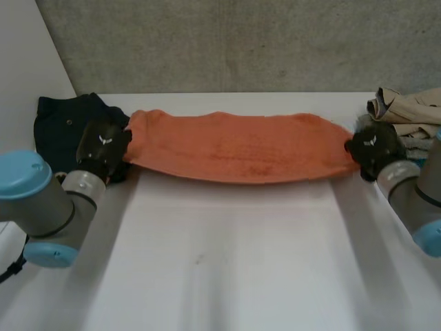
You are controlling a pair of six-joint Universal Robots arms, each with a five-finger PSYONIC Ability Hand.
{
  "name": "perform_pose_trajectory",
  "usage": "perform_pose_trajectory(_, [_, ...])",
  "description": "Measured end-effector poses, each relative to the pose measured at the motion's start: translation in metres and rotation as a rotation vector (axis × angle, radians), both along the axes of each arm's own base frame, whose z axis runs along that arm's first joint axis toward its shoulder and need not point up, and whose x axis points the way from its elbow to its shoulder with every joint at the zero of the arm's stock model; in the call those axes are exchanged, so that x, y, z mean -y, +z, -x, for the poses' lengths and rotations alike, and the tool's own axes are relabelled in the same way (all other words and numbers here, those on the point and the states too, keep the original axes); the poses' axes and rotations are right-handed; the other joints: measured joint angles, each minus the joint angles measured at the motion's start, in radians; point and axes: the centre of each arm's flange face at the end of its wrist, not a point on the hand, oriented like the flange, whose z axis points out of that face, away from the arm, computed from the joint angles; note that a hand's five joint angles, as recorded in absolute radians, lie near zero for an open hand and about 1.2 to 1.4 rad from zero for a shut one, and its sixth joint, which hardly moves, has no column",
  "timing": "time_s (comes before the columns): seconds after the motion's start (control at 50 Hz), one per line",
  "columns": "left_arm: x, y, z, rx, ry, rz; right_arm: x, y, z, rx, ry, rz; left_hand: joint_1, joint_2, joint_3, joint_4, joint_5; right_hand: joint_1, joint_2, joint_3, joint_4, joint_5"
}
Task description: Fold the laundry.
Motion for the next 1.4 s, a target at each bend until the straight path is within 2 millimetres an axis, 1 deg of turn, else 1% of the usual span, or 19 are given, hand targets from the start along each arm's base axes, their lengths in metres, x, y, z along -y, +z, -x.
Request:
perform_pose_trajectory(0.02, [-0.002,-0.004,-0.002,0.009,0.004,-0.012,-0.004,-0.005,0.005,-0.005,-0.01,-0.039,-0.211,-0.207,-0.197,-0.201,-0.177,0.0,0.0,0.0,0.0,0.0])
perform_pose_trajectory(0.06, [-0.002,-0.008,-0.005,0.018,0.01,-0.019,-0.007,-0.01,0.009,-0.008,-0.02,-0.07,-0.33,-0.309,-0.311,-0.318,-0.292,0.0,0.0,0.0,0.0,0.0])
perform_pose_trajectory(0.18, [0.009,-0.02,-0.015,0.063,0.042,-0.024,-0.012,-0.014,0.015,-0.009,-0.032,-0.105,-0.462,-0.481,-0.482,-0.492,-0.47,0.0,0.0,0.0,0.0,0.0])
perform_pose_trajectory(0.24, [0.013,-0.025,-0.02,0.091,0.057,-0.026,-0.012,-0.015,0.015,-0.008,-0.033,-0.106,-0.462,-0.482,-0.485,-0.496,-0.473,0.0,0.0,0.0,0.0,0.0])
perform_pose_trajectory(0.32, [0.015,-0.032,-0.028,0.126,0.073,-0.038,-0.013,-0.016,0.015,-0.009,-0.033,-0.109,-0.26,-0.291,-0.299,-0.312,-0.293,0.0,0.0,0.0,0.0,0.0])
perform_pose_trajectory(0.36, [0.013,-0.033,-0.032,0.14,0.082,-0.047,-0.015,-0.018,0.015,-0.009,-0.032,-0.115,0.027,-0.01,-0.021,-0.024,-0.014,0.0,0.0,0.0,0.0,0.0])
perform_pose_trajectory(0.54, [-0.012,-0.011,-0.04,0.151,0.08,-0.063,-0.024,-0.017,0.016,-0.015,-0.019,-0.136,0.028,0.048,0.038,0.041,0.018,0.0,0.0,0.0,0.0,0.0])
perform_pose_trajectory(0.56, [-0.026,0.002,-0.041,0.154,0.072,-0.08,-0.029,-0.01,0.018,-0.021,-0.019,-0.141,0.028,0.048,0.038,0.041,0.018,0.0,0.0,0.0,0.0,0.0])
perform_pose_trajectory(0.58, [-0.029,0.004,-0.041,0.156,0.071,-0.085,-0.03,-0.008,0.019,-0.023,-0.02,-0.144,0.028,0.048,0.038,0.041,0.018,0.0,0.0,0.0,0.0,0.0])
perform_pose_trajectory(0.7, [-0.09,0.04,-0.048,0.232,0.045,-0.258,-0.067,0.02,0.041,-0.138,-0.035,-0.275,0.028,0.048,0.038,0.041,0.018,0.0,0.0,0.0,0.0,0.0])
perform_pose_trajectory(0.76, [-0.121,0.048,-0.054,0.31,0.021,-0.391,-0.088,0.028,0.055,-0.222,-0.034,-0.373,0.028,0.048,0.038,0.041,0.018,0.0,0.0,0.0,0.0,0.0])
perform_pose_trajectory(0.78, [-0.121,0.048,-0.054,0.31,0.021,-0.391,-0.088,0.028,0.055,-0.222,-0.034,-0.373,0.028,0.048,0.038,0.041,0.018,0.0,0.0,0.0,0.0,0.0])
perform_pose_trajectory(0.8, [-0.14,0.05,-0.057,0.364,-0.004,-0.482,-0.102,0.03,0.065,-0.28,-0.027,-0.436,0.028,0.048,0.038,0.041,0.018,0.0,0.0,0.0,0.0,0.0])
perform_pose_trajectory(0.84, [-0.157,0.053,-0.059,0.419,-0.035,-0.566,-0.114,0.031,0.074,-0.341,-0.015,-0.493,0.028,0.048,0.038,0.041,0.018,0.0,0.0,0.0,0.0,0.0])
perform_pose_trajectory(0.9, [-0.164,0.053,-0.06,0.455,-0.057,-0.606,-0.119,0.03,0.081,-0.381,-0.01,-0.516,0.028,0.048,0.038,0.041,0.018,0.0,0.0,0.0,0.0,0.0])
perform_pose_trajectory(0.98, [-0.15,0.048,-0.058,0.475,-0.06,-0.583,-0.112,0.026,0.087,-0.399,-0.024,-0.485,0.028,0.048,0.038,0.042,0.018,0.0,0.0,0.0,0.0,0.0])
perform_pose_trajectory(1.08, [-0.116,0.04,-0.047,0.453,-0.058,-0.49,-0.083,0.018,0.086,-0.363,-0.06,-0.383,0.028,0.048,0.038,0.042,0.018,0.0,0.0,0.0,0.0,0.0])
perform_pose_trajectory(1.26, [-0.037,0.03,-0.01,0.297,-0.037,-0.272,-0.01,0.0,0.06,-0.263,-0.063,-0.096,0.028,0.048,0.039,0.042,0.018,0.0,0.0,0.0,0.0,0.005])
perform_pose_trajectory(1.4, [0.007,0.022,0.014,0.249,0.006,-0.129,0.028,-0.017,0.039,-0.245,-0.035,0.035,0.028,0.048,0.039,0.044,0.018,-0.003,-0.004,-0.005,-0.005,0.004])
